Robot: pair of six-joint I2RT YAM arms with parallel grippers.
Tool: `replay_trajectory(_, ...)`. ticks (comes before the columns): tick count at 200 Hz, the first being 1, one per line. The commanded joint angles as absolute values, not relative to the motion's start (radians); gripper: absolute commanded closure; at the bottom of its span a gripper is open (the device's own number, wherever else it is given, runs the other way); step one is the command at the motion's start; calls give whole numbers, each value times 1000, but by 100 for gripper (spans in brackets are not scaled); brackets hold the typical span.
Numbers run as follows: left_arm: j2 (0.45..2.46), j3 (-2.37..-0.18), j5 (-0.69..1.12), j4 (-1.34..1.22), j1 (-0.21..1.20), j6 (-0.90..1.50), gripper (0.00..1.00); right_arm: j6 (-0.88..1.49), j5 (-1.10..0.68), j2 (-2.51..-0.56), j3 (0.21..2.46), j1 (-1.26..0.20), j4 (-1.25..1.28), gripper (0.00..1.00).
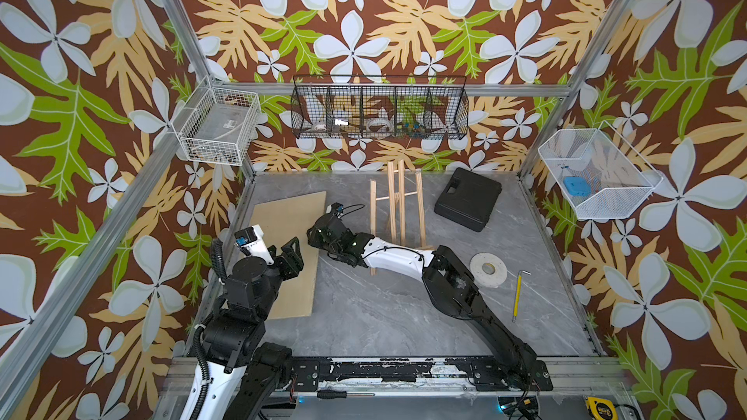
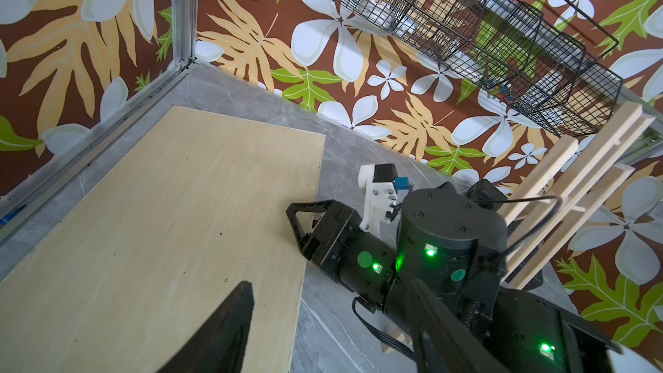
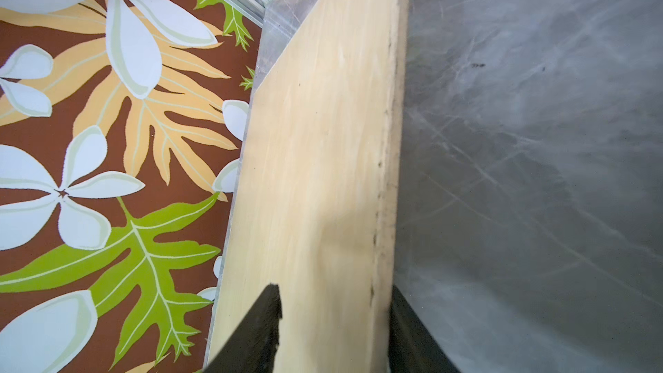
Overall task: Disassemble the easel
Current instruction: Place the drawing board at the center of the board, then pick up the easel at the center of the board.
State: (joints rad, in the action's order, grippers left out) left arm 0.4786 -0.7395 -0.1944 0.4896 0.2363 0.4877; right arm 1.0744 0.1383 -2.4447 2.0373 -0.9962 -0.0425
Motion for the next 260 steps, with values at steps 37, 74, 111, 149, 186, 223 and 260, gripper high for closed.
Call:
replay_trajectory(37,474,-738,-194,473,235,480,29,958,220,-2354,2021,-1009,-45,47)
replay_trajectory(74,477,-746,-189,468,234,479,29,877,221,-2280,2019,-1023,-84,47)
replay_trajectory(111,478,-767,-157,452,234,471,30,714,216,-2119,1964,-1037,-124,47)
replay_trajectory(149,417,-704,20,262,234,434,30,542,246,-1896,1810,-1037,-157,48)
replay_trajectory(186,381,-611,160,52,234,458,32,398,319,-1672,1635,-1035,-168,48)
replay_trajectory(223,484,-572,284,-73,234,502,35,330,411,-1482,1501,-986,-225,48)
replay_trajectory(260,629,-520,362,-246,249,599,40,341,393,-1297,1305,-819,-261,48)
